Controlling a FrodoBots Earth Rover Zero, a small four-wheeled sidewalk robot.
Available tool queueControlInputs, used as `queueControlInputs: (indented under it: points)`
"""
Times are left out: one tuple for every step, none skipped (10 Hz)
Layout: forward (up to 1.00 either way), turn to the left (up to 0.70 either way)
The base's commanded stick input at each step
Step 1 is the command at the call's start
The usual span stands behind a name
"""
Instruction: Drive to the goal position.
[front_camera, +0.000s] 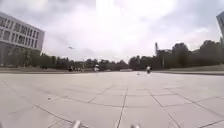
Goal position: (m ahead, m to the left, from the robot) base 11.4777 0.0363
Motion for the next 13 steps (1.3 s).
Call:
queueControlInputs:
  points:
    - [0.7, 0.0]
    - [0.7, 0.0]
    - [0.7, 0.0]
    - [0.7, 0.0]
    - [0.7, 0.0]
    - [0.7, 0.0]
    - [0.7, 0.0]
    - [0.7, 0.0]
    - [0.7, 0.0]
    - [0.7, 0.0]
    - [0.7, 0.0]
    - [0.7, 0.0]
    - [0.7, 0.0]
